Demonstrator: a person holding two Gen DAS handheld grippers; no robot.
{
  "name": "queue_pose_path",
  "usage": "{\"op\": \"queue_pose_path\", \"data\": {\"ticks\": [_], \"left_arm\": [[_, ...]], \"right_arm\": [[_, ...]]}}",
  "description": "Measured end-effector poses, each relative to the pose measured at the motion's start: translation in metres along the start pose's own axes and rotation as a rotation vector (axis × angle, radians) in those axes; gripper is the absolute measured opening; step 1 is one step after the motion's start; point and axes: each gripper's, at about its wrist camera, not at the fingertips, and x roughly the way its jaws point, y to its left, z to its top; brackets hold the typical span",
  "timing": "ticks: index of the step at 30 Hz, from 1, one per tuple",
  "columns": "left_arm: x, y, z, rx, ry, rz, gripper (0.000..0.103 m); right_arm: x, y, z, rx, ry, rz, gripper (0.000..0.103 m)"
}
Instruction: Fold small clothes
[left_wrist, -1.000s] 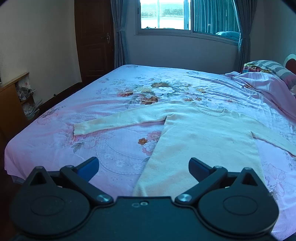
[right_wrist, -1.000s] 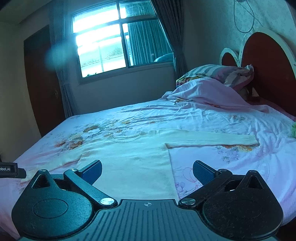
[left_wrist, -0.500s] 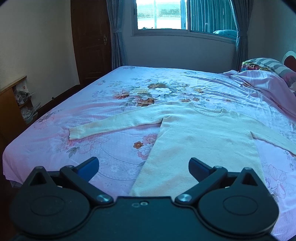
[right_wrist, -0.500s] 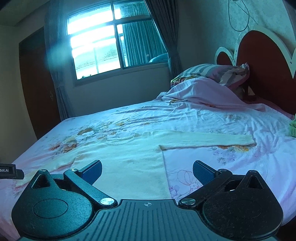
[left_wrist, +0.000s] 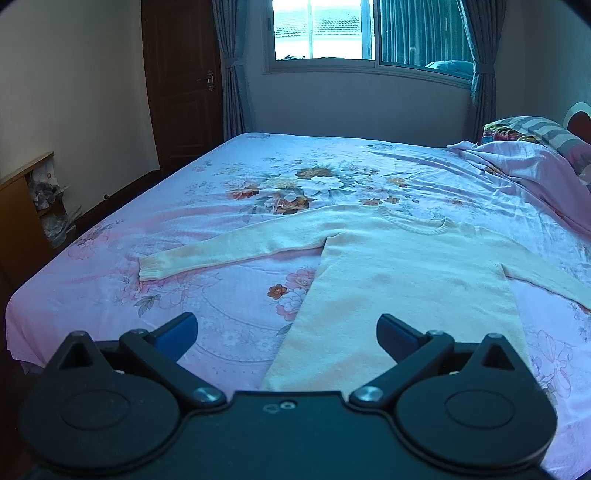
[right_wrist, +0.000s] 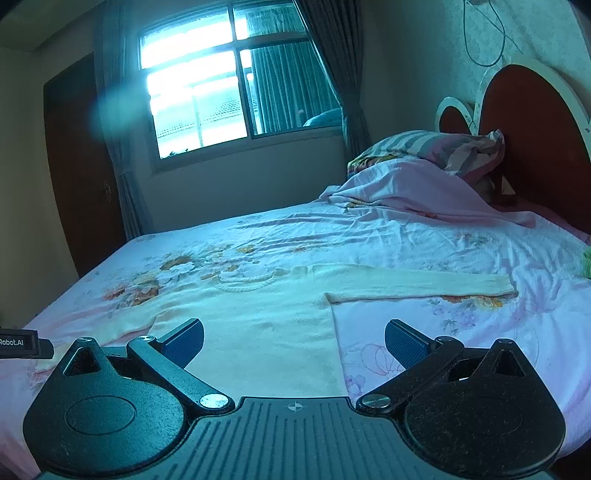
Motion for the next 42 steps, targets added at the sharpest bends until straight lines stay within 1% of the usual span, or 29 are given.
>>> {"op": "queue_pose_path", "data": {"ticks": [21, 42], "left_arm": [[0.010, 0.009, 0.002, -0.018, 0.016, 0.008, 0.102], [0.030, 0.014, 0.000, -0.028, 0.053, 0.027, 0.102]], "right_arm": [[0.008, 0.010, -0.001, -0.033, 0.010, 0.006, 0.103], [0.022, 0.012, -0.003, -0.050, 0.027, 0.022, 0.103]]}}
